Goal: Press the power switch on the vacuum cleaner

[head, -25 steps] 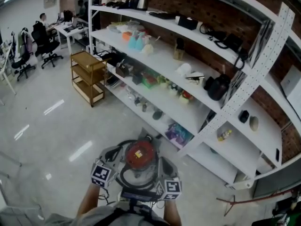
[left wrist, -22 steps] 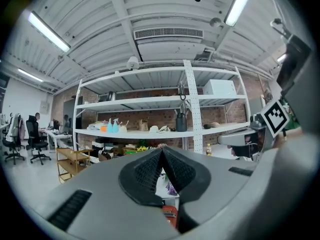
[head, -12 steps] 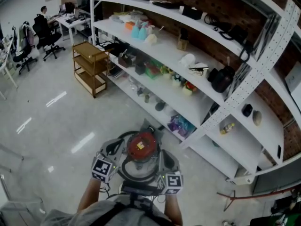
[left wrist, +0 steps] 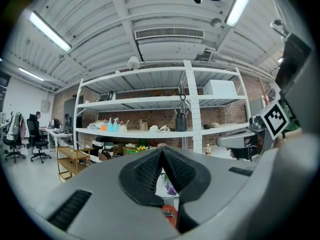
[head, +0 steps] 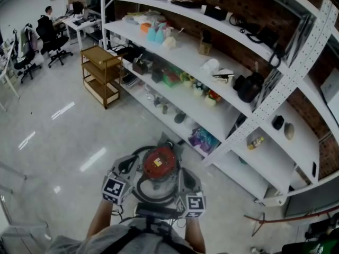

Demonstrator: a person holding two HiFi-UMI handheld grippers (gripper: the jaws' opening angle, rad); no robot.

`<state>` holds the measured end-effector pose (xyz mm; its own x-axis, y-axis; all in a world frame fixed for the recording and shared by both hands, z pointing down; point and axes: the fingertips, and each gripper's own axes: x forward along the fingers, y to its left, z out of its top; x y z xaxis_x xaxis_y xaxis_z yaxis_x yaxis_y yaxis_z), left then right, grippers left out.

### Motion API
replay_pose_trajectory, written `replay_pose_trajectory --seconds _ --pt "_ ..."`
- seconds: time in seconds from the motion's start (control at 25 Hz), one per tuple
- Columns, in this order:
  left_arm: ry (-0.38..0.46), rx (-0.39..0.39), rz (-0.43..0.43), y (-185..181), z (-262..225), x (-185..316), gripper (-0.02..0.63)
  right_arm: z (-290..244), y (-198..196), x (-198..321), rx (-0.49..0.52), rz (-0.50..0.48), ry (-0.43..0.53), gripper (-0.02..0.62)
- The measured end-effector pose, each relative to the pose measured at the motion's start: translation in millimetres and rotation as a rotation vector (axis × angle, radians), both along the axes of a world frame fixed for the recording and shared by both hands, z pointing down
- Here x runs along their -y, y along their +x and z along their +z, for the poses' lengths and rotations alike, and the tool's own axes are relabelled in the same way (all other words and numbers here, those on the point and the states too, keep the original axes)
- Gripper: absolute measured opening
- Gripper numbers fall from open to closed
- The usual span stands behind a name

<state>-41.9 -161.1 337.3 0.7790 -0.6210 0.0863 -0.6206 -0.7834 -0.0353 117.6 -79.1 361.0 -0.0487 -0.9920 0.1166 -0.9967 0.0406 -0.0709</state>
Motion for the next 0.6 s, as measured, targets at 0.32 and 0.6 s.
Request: replay_pose_trajectory --seconds 0.32,0.6 --pt "0.005 0.004 -0.007 -4.1 -1.7 0.2 0.008 -3.0 -4.7 -1.0 0.003 -0.008 0.0 0.011" --pt "0.003 0.006 -0.003 -3.4 -3.5 -1.8 0.008 3.0 -3.5 -0.9 -0.001 -0.018 0.0 0.011"
